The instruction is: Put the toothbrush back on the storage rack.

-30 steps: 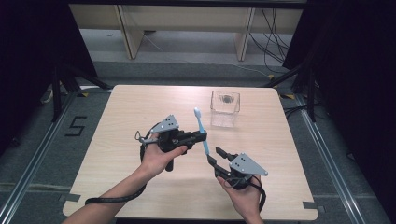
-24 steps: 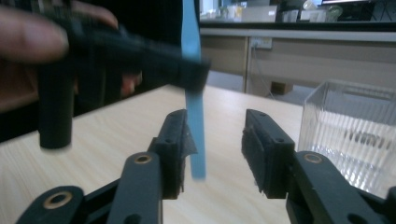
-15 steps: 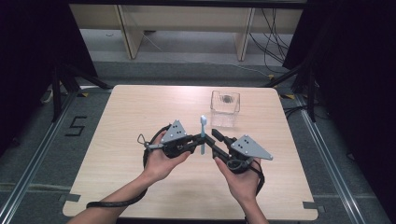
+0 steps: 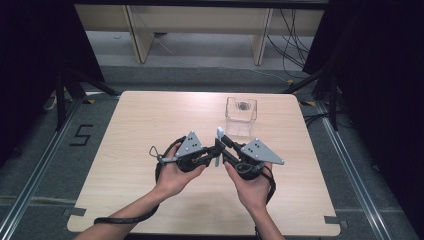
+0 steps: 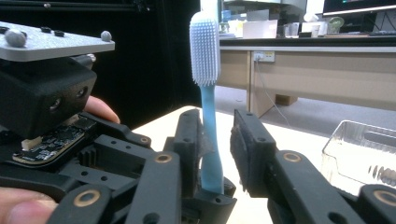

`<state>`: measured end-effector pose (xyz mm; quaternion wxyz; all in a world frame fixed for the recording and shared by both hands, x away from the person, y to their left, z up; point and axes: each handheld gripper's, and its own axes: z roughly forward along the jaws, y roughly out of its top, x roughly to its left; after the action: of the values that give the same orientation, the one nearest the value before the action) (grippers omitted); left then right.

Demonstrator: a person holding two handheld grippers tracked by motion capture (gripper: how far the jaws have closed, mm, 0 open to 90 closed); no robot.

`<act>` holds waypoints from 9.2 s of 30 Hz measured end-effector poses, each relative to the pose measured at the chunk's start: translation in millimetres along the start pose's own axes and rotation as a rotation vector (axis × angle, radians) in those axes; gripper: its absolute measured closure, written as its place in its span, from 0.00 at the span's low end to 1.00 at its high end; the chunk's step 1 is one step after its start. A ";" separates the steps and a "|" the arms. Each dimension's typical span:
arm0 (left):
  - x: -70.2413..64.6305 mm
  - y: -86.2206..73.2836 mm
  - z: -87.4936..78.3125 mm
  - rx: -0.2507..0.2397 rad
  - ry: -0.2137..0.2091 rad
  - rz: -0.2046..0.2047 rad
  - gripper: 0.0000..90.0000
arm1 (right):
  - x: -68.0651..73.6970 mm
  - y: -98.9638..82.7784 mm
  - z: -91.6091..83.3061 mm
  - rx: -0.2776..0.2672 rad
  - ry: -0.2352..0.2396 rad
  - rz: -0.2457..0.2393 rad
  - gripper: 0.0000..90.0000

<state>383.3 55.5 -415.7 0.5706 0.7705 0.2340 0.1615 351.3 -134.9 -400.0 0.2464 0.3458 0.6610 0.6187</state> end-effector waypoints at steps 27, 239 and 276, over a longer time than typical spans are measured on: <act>22.3 -19.6 -45.9 0.028 0.125 0.085 0.60 | -41.1 9.8 -1.8 -0.021 -0.078 -0.018 0.93; 75.1 -144.9 -132.7 -0.025 0.401 -0.158 0.42 | -156.8 -23.8 53.3 0.259 -0.429 0.052 0.41; 74.2 -147.6 -134.1 -0.035 0.416 -0.167 0.41 | -123.4 -74.0 -17.8 0.363 -0.380 0.069 0.43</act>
<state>350.3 239.0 -518.3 0.5346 0.6884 0.4070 0.2731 405.5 -240.0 -483.7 0.2790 0.5168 0.6907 0.4221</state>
